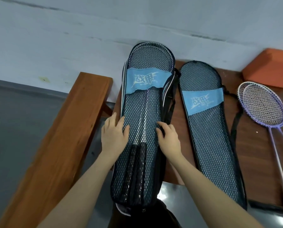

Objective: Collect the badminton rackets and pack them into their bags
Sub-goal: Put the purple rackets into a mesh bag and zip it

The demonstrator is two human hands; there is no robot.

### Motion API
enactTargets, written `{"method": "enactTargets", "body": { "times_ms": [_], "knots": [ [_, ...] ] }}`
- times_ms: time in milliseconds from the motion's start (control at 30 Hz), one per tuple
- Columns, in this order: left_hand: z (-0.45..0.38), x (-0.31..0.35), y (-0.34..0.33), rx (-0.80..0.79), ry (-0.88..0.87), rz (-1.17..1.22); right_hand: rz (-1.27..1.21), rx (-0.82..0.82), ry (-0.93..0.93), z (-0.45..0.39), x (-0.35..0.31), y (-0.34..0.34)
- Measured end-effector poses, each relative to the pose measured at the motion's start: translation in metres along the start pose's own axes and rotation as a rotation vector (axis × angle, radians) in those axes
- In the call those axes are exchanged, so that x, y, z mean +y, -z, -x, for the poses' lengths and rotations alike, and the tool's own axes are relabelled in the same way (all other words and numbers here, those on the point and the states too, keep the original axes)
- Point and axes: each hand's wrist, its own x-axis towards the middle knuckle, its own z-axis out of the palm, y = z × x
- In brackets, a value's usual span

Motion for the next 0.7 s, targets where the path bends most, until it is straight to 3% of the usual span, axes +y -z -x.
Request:
{"method": "enactTargets", "body": {
  "times_ms": [200,367,533,700],
  "knots": [
    [0.010,0.035,0.012,0.012,-0.158,0.027,-0.100,0.047,0.149,0.010,0.020,0.028],
    [0.023,0.098,0.002,0.029,-0.278,0.081,-0.141,0.133,0.144,0.017,0.058,0.073],
    [0.050,0.167,-0.034,-0.052,-0.333,0.121,-0.070,0.143,0.015,0.029,0.130,0.124],
    [0.075,0.218,-0.080,-0.224,-0.247,0.057,0.064,0.068,-0.168,0.036,0.203,0.161]
  ]
}}
